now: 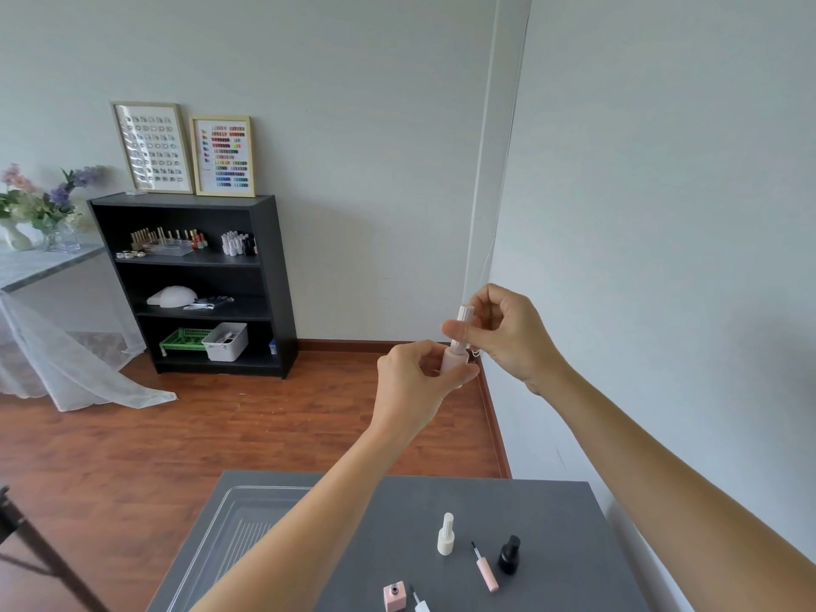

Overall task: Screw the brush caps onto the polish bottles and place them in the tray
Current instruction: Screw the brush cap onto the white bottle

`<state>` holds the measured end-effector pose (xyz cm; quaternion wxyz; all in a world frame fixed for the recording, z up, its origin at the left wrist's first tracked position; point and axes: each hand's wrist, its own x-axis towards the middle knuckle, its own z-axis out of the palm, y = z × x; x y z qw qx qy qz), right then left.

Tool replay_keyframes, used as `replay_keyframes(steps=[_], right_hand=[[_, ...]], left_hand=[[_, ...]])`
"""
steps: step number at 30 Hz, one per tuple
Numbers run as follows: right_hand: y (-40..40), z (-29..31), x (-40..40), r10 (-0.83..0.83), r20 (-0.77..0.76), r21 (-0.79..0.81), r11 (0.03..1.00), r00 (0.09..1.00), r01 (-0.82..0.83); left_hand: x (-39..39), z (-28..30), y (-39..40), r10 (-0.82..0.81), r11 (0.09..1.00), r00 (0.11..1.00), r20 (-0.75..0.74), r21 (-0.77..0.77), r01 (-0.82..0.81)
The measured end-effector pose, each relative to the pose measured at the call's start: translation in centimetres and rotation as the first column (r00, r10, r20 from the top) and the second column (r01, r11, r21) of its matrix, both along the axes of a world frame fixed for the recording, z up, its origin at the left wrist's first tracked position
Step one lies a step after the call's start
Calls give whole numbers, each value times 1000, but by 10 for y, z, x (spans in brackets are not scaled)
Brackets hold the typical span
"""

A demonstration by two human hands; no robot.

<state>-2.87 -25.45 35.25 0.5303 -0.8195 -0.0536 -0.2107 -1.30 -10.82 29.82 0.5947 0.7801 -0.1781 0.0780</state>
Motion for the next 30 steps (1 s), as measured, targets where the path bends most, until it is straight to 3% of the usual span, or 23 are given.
replay_keyframes(steps=[2,6,13,19,22,30], right_hand=[[-1,-1,-1,44,-60,-49,998,997,-47],[-9,-4,-4,317,-100,162,940,943,-299],[-3,-10,-4,143,-8,158,977,990,-140],[-12,-7,-9,373,-25,288,891,927,-351],[-8,-13,-6,274,-12,211,941,962,-265],[10,-46,-1,-80,46,120,990,996,74]], left_hand=[[0,0,1,-11,1000,1000,-6,-4,11],[2,-1,3,-6,1000,1000,-15,18,7],[0,-6,2,-43,999,998,-46,4,43],[5,-4,8,-259,966,959,-117,-7,260],[6,-10,7,-257,966,959,-118,13,260],[-2,-34,-7,-59,998,997,-43,11,59]])
